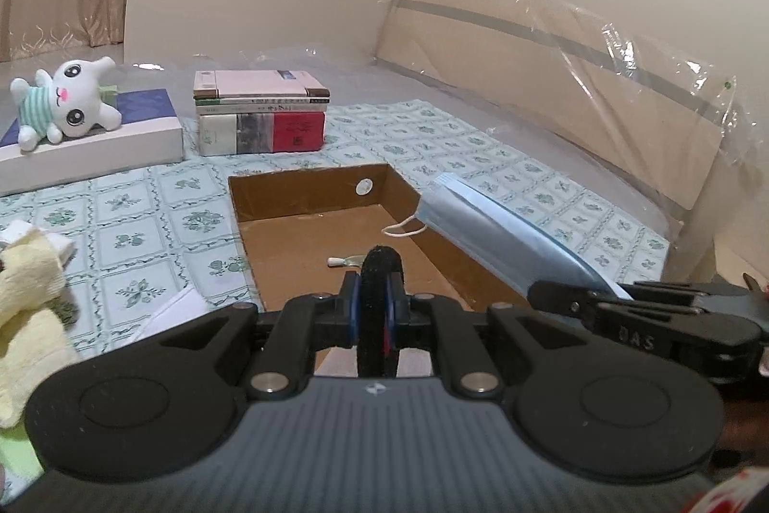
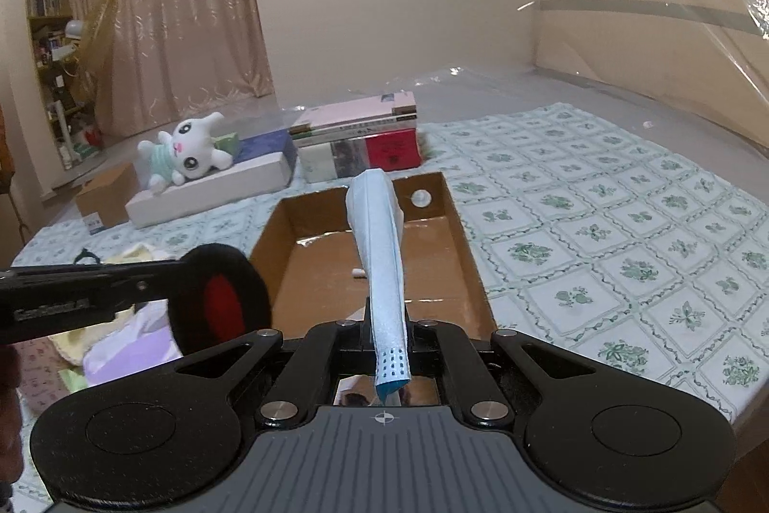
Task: Organize soft objects
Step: 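Carry the pad with the left gripper into the box while the right gripper carries the mask, then lower the face mask into the cardboard box and open the right gripper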
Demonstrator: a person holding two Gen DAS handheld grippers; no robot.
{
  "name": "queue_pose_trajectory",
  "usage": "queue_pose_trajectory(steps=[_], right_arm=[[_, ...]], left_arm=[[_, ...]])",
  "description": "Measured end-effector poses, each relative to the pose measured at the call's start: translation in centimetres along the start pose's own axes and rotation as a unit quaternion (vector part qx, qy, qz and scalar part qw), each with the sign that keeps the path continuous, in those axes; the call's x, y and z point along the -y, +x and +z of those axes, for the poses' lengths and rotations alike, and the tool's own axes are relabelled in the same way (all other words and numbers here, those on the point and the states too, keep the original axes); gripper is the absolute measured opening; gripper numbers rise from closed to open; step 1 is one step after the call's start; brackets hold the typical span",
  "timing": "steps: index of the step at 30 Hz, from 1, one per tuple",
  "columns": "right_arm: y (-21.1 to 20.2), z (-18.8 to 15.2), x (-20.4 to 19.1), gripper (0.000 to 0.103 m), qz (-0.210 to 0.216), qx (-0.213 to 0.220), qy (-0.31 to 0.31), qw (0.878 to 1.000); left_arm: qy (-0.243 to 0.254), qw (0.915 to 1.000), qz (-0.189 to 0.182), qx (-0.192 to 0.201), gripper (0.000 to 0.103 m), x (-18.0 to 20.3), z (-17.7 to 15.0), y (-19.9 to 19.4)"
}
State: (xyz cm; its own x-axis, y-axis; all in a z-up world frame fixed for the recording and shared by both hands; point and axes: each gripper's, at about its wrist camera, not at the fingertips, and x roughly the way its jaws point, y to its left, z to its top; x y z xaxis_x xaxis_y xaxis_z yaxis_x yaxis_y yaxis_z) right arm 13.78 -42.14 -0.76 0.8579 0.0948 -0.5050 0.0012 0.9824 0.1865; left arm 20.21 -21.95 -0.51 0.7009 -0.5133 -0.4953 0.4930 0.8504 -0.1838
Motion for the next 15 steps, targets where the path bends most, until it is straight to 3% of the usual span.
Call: queue_pose_trajectory(steps=[2,4,5,15], right_arm=[[0.7,-0.1,0.2,0.003,-0.002,-0.005,0.001,1.0],[1.2,-0.3,0.4,0.003,-0.002,-0.011,0.003,1.0],[1.4,-0.4,0.4,0.003,-0.003,-0.013,0.003,1.0],[2.9,-0.9,0.1,0.003,-0.002,-0.025,0.006,1.0]], left_arm=[[0.008,1.0,0.0,-0.002,0.012,0.1,0.1,1.1],[0.022,0.9997,0.007,-0.004,0.031,0.2,0.2,2.0],[0.025,0.9997,0.006,-0.002,0.033,0.1,0.2,2.1],[0.016,0.999,0.042,0.002,0.034,-2.5,-1.1,-0.7]])
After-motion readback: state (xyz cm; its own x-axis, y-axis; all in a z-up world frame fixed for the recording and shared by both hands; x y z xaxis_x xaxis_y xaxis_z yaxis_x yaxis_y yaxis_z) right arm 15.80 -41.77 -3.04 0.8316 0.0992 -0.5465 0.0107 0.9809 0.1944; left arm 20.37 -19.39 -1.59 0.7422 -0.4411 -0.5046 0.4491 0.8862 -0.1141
